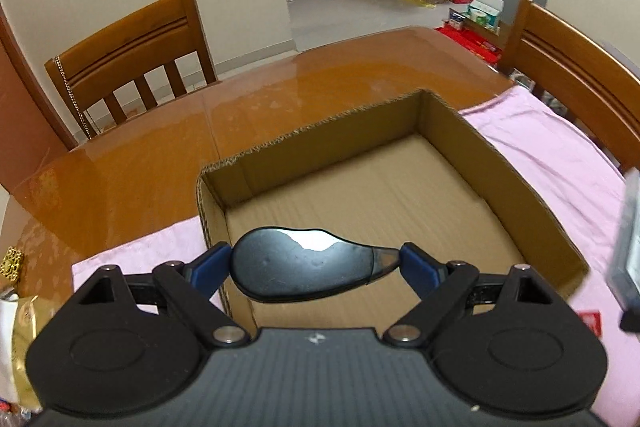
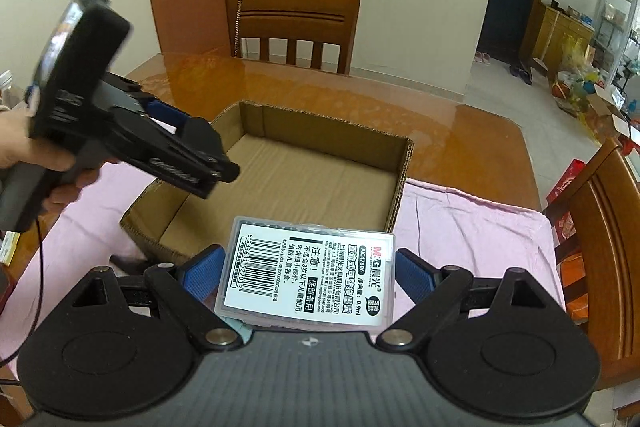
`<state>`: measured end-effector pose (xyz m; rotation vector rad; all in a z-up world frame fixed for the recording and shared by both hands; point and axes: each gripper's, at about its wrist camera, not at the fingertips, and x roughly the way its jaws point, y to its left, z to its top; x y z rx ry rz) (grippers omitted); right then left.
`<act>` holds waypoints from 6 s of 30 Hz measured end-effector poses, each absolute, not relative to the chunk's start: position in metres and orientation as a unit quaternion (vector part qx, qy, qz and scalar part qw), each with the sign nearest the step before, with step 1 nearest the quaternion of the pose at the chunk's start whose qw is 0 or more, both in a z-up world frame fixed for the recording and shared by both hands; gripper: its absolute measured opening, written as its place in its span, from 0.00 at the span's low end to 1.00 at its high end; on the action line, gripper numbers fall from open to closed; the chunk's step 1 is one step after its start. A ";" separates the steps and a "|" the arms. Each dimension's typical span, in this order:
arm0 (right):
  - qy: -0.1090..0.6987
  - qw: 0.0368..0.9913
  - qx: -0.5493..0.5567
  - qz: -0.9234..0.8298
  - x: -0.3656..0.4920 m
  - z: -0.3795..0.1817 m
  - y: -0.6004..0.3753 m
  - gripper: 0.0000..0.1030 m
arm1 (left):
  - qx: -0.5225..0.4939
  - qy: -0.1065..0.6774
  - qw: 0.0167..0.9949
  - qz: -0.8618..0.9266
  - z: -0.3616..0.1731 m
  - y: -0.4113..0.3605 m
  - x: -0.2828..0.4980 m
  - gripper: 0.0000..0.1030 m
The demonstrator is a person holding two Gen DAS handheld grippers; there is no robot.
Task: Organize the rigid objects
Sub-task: 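Carry the dispenser into the box and open the left tool while the right tool drops the card there, then withdraw both tools from the box back toward the remaining objects, then grasp the clear plastic jar with the left tool while the right tool grasps the red SL toy train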
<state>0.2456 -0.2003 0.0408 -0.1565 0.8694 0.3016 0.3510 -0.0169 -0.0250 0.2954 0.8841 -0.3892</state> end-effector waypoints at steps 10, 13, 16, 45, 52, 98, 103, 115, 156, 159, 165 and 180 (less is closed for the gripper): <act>0.433 0.889 -0.084 0.125 0.277 0.030 -0.193 0.91 | 0.124 0.412 0.886 -0.174 -0.026 -0.006 0.370 0.96; 0.437 0.886 -0.088 0.125 0.290 0.025 -0.189 0.91 | 0.127 0.405 0.889 -0.174 -0.021 0.004 0.365 0.96; 0.442 0.884 -0.092 0.125 0.307 0.020 -0.183 0.91 | 0.113 0.398 0.895 -0.168 -0.013 0.019 0.356 0.96; 0.425 0.891 -0.109 0.118 0.337 0.025 -0.153 1.00 | 0.089 0.365 0.917 -0.133 0.018 0.049 0.292 0.99; 0.412 0.898 -0.105 0.117 0.290 0.037 -0.160 1.00 | 0.084 0.356 0.923 -0.122 0.024 0.046 0.250 0.99; 0.485 0.864 -0.092 0.101 0.084 -0.085 -0.239 1.00 | 0.031 0.518 0.850 -0.090 -0.113 -0.006 0.055 0.99; 0.485 0.858 -0.113 0.124 0.093 -0.094 -0.250 1.00 | 0.028 0.525 0.850 -0.037 -0.116 0.009 0.049 0.99; 0.499 0.836 -0.147 0.172 0.115 -0.106 -0.259 1.00 | 0.012 0.517 0.853 0.070 -0.120 0.048 0.065 0.99; 0.474 0.823 -0.171 0.264 0.165 -0.095 -0.267 0.51 | -0.152 0.495 0.848 0.110 -0.102 0.020 0.125 0.99; 0.473 0.823 -0.176 0.261 0.159 -0.095 -0.263 0.52 | -0.148 0.498 0.844 0.129 -0.104 0.022 0.129 0.99; 0.476 0.829 -0.168 0.239 0.160 -0.095 -0.264 0.64 | -0.097 0.503 0.847 0.143 -0.100 0.028 0.115 0.99; 0.490 0.853 -0.106 0.147 0.182 -0.099 -0.266 0.74 | -0.060 0.496 0.853 0.147 -0.102 0.027 0.110 0.99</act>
